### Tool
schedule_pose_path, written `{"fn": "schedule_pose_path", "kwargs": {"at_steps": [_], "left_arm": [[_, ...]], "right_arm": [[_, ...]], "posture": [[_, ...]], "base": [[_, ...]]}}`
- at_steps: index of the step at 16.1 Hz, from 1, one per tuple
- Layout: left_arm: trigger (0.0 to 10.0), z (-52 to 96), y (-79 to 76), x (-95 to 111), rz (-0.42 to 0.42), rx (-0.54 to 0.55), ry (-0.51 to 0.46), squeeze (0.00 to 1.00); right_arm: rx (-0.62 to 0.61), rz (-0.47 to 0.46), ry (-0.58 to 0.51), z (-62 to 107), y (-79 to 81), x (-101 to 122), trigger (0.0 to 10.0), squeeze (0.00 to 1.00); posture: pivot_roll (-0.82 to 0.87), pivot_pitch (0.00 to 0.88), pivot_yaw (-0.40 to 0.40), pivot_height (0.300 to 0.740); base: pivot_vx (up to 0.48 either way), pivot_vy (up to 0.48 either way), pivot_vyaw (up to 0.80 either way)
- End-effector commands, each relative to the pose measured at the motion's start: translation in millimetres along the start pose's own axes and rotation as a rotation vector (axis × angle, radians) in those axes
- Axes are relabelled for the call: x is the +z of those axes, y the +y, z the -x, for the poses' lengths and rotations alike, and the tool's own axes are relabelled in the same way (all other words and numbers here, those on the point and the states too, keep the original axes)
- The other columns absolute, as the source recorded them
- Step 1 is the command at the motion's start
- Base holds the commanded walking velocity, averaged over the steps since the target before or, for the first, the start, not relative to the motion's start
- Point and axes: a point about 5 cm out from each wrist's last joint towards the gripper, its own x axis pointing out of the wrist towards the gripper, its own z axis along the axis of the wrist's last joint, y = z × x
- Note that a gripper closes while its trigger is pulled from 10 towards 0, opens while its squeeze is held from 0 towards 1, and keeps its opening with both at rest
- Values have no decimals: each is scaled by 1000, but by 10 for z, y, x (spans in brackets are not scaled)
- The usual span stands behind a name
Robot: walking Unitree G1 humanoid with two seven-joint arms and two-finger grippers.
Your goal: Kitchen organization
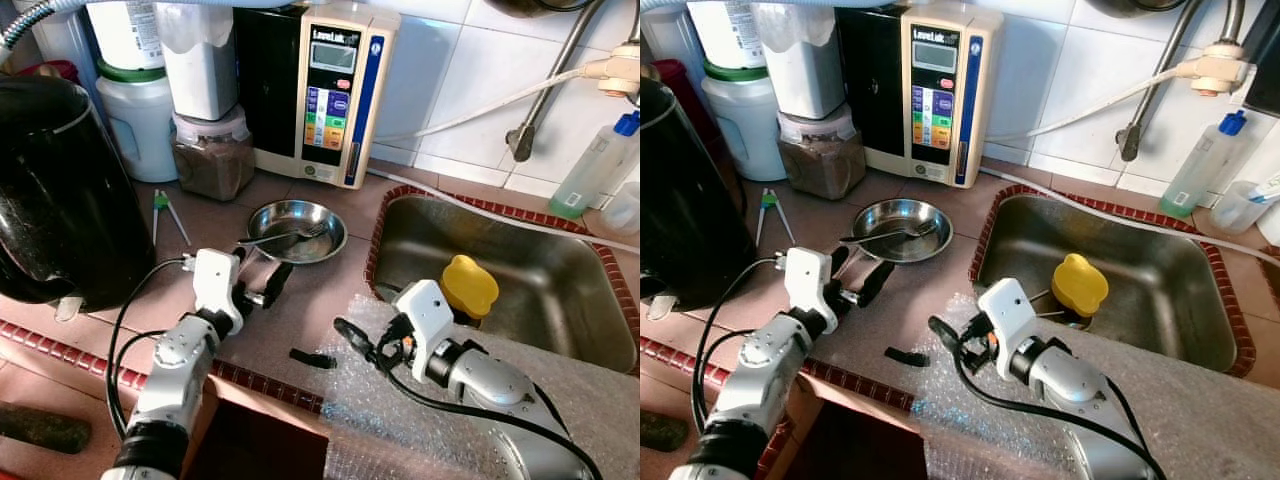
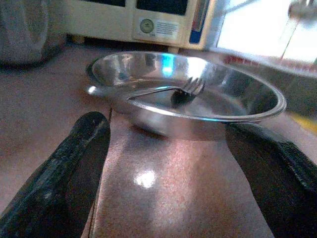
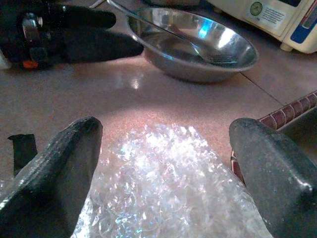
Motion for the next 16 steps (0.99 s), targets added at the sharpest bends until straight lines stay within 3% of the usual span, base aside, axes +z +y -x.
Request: {"fn": "schedule_pose_path", "kwargs": {"at_steps": [1, 2, 3, 6, 9, 10, 12, 14, 16], "left_arm": [[10000, 33, -112, -89, -219, -61, 63, 1000], [10000, 26, -95, -32, -325, -43, 50, 1000], [10000, -5, -103, 33, -379, -45, 20, 1000], [10000, -113, -111, 139, -437, -15, 10, 1000], [10000, -60, 89, 159, -324, 170, 13, 1000], [10000, -25, 145, 143, -354, 206, 28, 1000], [10000, 69, 147, 25, -487, 156, 84, 1000], [10000, 82, 188, -33, -479, 182, 149, 1000], [10000, 115, 274, -41, -402, 282, 173, 1000]], "right_arm": [[-16, 14, -3, 18, -72, 18, 10000, 0], [-20, 17, -1, 22, -86, 15, 10000, 0], [-22, 18, 0, 23, -91, 14, 10000, 0], [-23, 23, -5, -8, -82, 25, 10000, 0], [-28, 25, -4, 3, -81, 16, 10000, 0], [-28, 24, -3, 8, -79, 10, 10000, 0], [-28, 21, -4, -3, -71, 11, 10000, 0], [-24, 22, -5, -18, -69, 15, 10000, 0], [-24, 23, -6, -18, -74, 16, 10000, 0]], "posture": [[66, 0, -79, 740], [65, 0, -79, 740], [65, 0, -79, 740], [66, 0, -73, 740], [65, 0, -68, 740], [65, 0, -68, 740], [72, 0, -67, 740], [75, 0, -70, 740], [76, 0, -71, 740]], "base": [[0, 0, 0], [0, 0, 0], [0, 0, 0], [0, 0, 0], [0, 0, 0], [0, 0, 0], [0, 0, 0], [0, 0, 0], [0, 0, 0]]}}
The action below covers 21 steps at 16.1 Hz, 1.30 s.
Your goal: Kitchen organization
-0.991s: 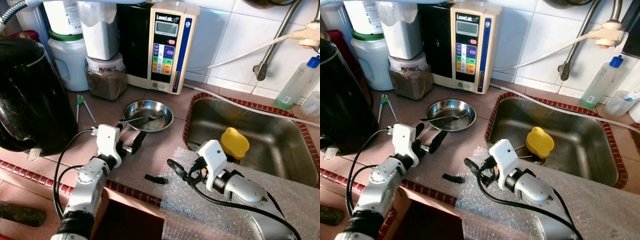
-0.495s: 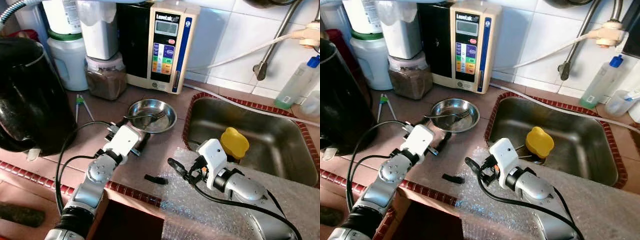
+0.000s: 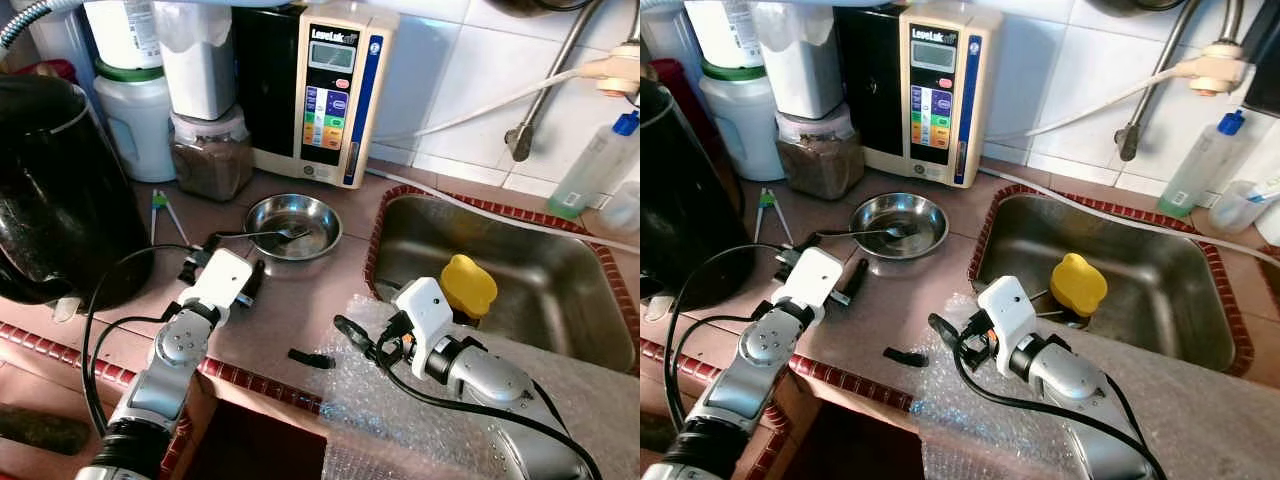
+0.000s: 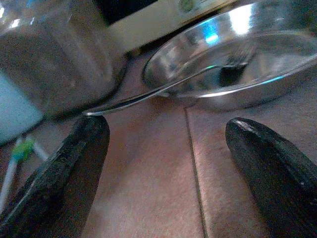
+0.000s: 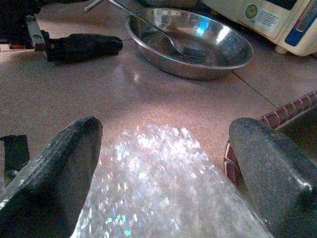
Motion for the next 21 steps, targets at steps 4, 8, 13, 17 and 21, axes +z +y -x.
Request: {"fn": "schedule_pose_path", "kwargs": {"at_steps": [4, 8, 13, 17, 21], "left_arm": [[10000, 48, 57, -112, -110, 68, 88, 929], [10000, -24, 46, 56, 277, 134, 29, 851], [10000, -61, 16, 226, 637, 134, -45, 0], [10000, -121, -124, 426, 760, -8, -118, 0], [10000, -195, -229, 500, 783, -52, -110, 0]], "right_arm": [[-19, 16, 5, 6, -67, 6, 10000, 0], [-23, 16, 1, 1, -73, 16, 10000, 0], [43, -46, -85, -3, 4, 159, 10000, 0], [82, -33, -86, -30, 73, 190, 10000, 0], [82, -35, -80, -34, 106, 180, 10000, 0]], "posture": [[75, 0, -72, 740], [71, 0, -70, 740], [70, 0, -68, 740], [65, 0, -64, 740], [60, 0, -51, 740]], "base": [[0, 0, 0], [0, 0, 0], [0, 0, 0], [0, 0, 0], [0, 0, 0]]}}
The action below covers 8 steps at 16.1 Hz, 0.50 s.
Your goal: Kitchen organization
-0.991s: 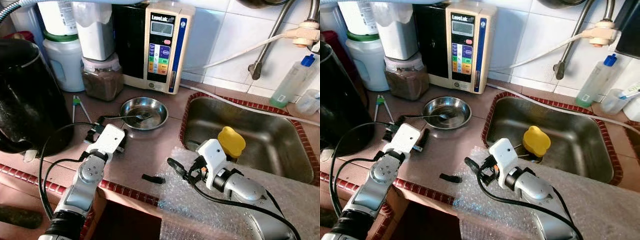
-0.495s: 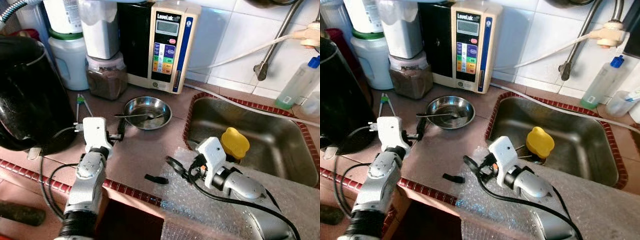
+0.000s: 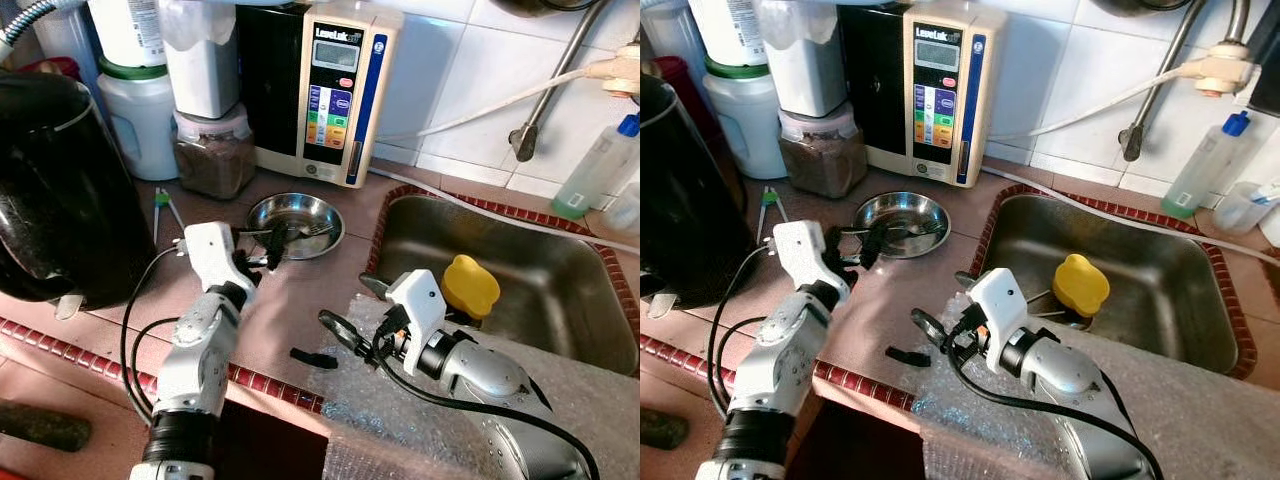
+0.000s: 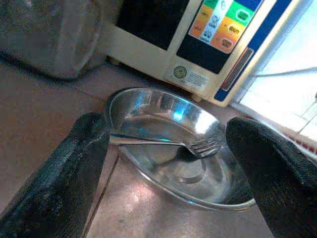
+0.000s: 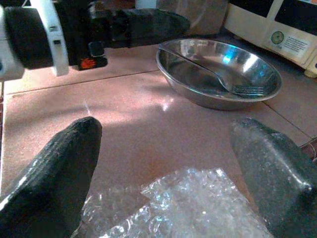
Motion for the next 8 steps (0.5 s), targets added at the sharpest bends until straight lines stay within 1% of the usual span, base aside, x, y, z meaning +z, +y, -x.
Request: {"fn": "schedule_pose_path", "kwargs": {"at_steps": [1, 2, 4, 6, 8], "left_arm": [[10000, -41, -55, 0, -5, -14, 5, 0], [10000, -59, -53, -21, -20, -9, 15, 0], [10000, -92, 15, -66, -15, 46, 36, 0], [10000, -114, 42, -78, -19, 63, 42, 0], [10000, -160, 90, -121, 9, 99, 58, 0]], "right_arm": [[-1, 14, -2, 2, 17, 28, 10000, 0], [1, 15, -2, -9, 29, 30, 10000, 0], [8, 17, -9, -27, 49, 61, 10000, 0], [9, 18, -11, -29, 52, 67, 10000, 0], [15, 20, -17, -40, 65, 87, 10000, 0]], "posture": [[60, 0, -51, 740], [58, 0, -52, 740], [50, 0, -53, 740], [49, 0, -55, 740], [43, 0, -53, 740]], "base": [[0, 0, 0], [0, 0, 0], [0, 0, 0], [0, 0, 0], [0, 0, 0]]}}
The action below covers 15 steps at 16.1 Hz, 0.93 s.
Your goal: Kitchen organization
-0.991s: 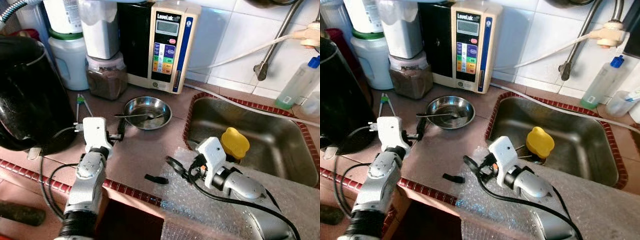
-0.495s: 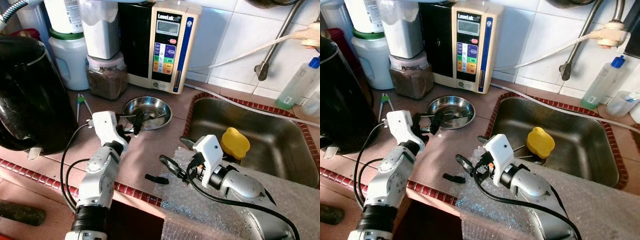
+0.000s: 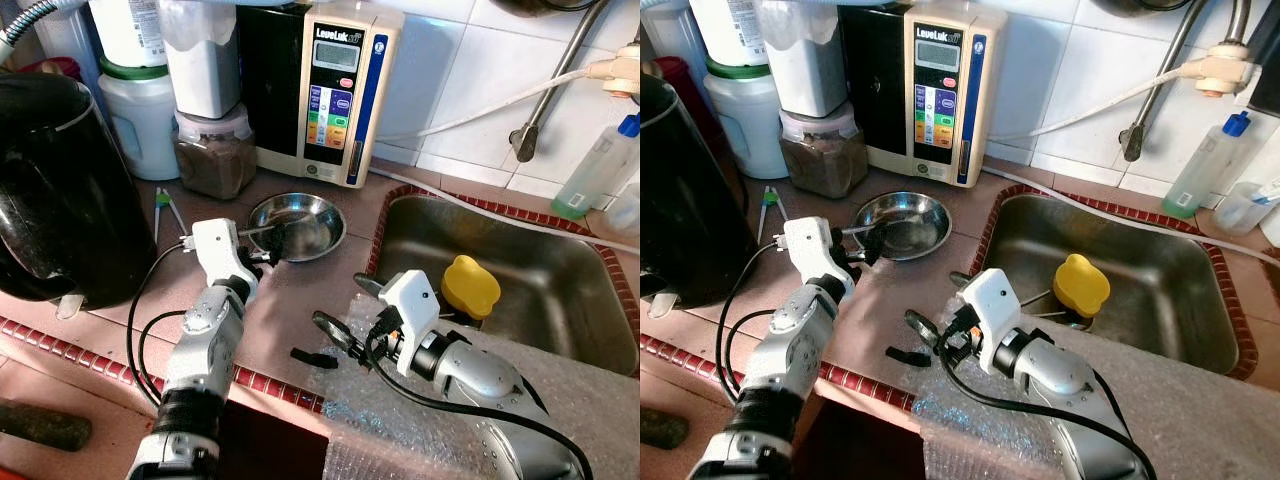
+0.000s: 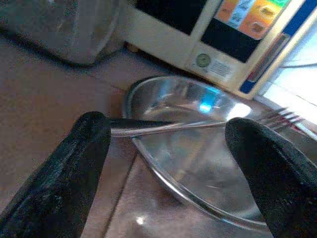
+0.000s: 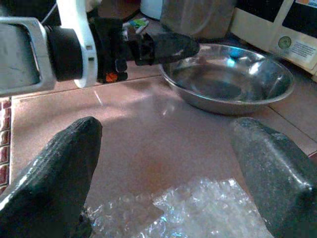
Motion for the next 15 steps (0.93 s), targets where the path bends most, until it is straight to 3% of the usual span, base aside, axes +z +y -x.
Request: {"fn": "schedule_pose_path", "kwargs": {"at_steps": [1, 2, 3, 4, 15], "left_arm": [[10000, -46, 2, -3, 10, 22, 5, 0], [10000, -70, 0, 12, 15, 30, 2, 0], [7216, -92, -13, 35, 21, 28, -9, 0], [0, -107, -22, 46, 22, 28, -10, 0], [0, -154, -20, 64, 3, 24, -38, 0]], "right_arm": [[11, 15, -14, -5, 16, 66, 10000, 0], [11, 16, -14, -6, 20, 65, 10000, 0], [10, 17, -13, -2, 21, 64, 10000, 0], [9, 17, -13, 1, 20, 62, 10000, 0], [-26, 35, -1, -1, -35, 42, 10000, 0]], "posture": [[42, 0, -52, 740], [40, 0, -51, 740], [40, 0, -50, 740], [40, 0, -49, 740], [48, 0, -50, 740]], "base": [[0, 0, 0], [0, 0, 0], [0, 0, 0], [0, 0, 0], [0, 0, 0]]}}
